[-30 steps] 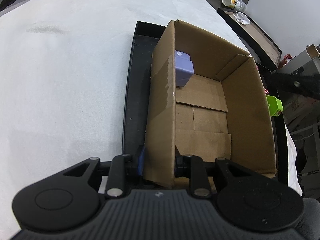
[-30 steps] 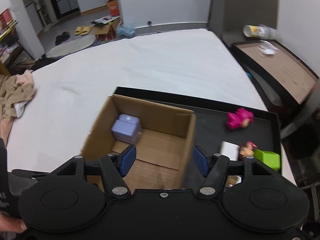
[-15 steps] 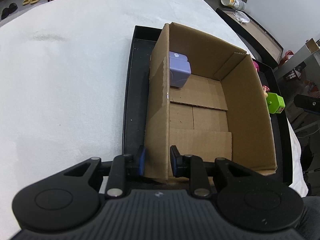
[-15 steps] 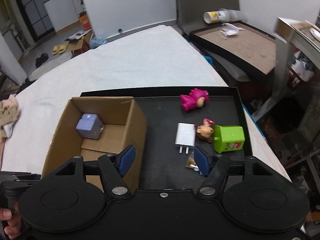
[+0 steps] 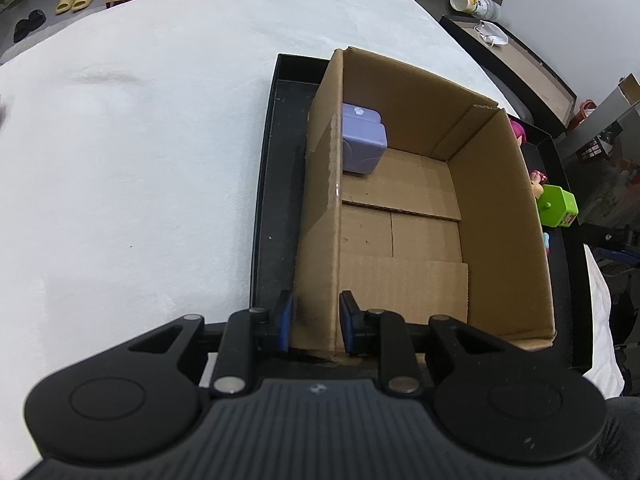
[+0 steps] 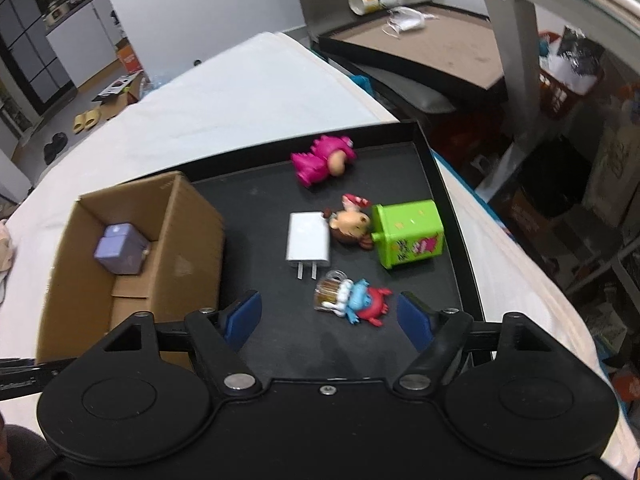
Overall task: Organize rigid objects
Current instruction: 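Move the right tool to the blue-red figure with clear cup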
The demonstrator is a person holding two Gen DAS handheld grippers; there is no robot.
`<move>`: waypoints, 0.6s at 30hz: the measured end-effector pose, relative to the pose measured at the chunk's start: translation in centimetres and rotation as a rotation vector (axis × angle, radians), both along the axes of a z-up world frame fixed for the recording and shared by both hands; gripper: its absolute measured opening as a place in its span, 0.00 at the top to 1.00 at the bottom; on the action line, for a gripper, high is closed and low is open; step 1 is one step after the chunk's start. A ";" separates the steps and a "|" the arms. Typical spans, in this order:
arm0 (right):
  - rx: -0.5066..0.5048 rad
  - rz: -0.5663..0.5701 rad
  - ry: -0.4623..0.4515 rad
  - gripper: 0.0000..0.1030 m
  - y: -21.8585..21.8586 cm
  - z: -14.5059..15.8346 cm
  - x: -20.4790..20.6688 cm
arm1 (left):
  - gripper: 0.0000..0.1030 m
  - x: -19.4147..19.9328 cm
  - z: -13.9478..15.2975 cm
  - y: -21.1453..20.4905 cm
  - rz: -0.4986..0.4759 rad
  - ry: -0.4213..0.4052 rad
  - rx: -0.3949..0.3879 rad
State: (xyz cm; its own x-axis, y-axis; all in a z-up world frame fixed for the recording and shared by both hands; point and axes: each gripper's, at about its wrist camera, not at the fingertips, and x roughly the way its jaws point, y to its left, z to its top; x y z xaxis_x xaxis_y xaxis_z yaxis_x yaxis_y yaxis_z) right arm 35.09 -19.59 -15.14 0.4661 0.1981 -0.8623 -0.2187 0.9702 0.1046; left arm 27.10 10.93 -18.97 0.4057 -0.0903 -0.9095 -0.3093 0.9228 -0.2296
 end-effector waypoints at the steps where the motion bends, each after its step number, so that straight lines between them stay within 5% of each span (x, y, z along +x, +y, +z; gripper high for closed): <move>1: -0.002 -0.014 0.007 0.22 -0.2 -0.4 0.1 | 0.77 0.0 0.0 0.0 0.005 0.001 0.003; 18: -0.056 -0.103 0.084 0.16 -0.1 -5.3 2.8 | 0.77 0.4 -0.1 -0.6 0.022 0.029 0.033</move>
